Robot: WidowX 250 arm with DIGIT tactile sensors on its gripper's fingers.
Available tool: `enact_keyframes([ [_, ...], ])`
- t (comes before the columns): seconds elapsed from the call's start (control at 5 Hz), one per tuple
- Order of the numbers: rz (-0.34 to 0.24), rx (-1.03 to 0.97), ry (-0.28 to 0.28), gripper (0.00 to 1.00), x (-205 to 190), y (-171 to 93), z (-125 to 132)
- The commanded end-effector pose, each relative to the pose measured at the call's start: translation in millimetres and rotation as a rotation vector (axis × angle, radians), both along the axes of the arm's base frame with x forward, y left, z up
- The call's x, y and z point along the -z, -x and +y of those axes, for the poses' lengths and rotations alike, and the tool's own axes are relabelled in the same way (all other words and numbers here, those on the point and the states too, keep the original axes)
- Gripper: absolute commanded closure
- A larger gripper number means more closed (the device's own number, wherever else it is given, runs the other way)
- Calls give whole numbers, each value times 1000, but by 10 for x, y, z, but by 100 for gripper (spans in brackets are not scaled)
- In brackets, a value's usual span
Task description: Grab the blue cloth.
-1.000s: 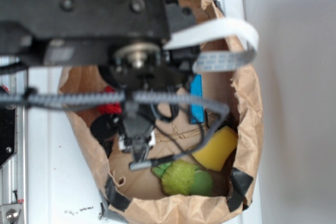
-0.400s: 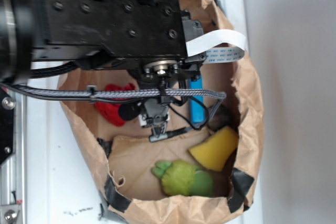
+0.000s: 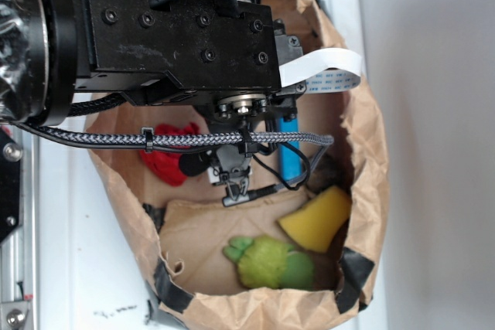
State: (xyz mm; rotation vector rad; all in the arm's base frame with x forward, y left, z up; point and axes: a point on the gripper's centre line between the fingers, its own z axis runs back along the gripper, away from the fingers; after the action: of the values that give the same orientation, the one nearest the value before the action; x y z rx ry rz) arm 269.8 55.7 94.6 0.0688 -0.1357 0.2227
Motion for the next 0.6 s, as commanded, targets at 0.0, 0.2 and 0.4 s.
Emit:
enact_keyframes([
  [0.0, -36, -10, -5, 0, -105, -30, 22],
  [0.2, -36, -10, -5, 0, -105, -30, 22],
  [0.4, -16, -144, -30, 0, -13, -131, 118],
])
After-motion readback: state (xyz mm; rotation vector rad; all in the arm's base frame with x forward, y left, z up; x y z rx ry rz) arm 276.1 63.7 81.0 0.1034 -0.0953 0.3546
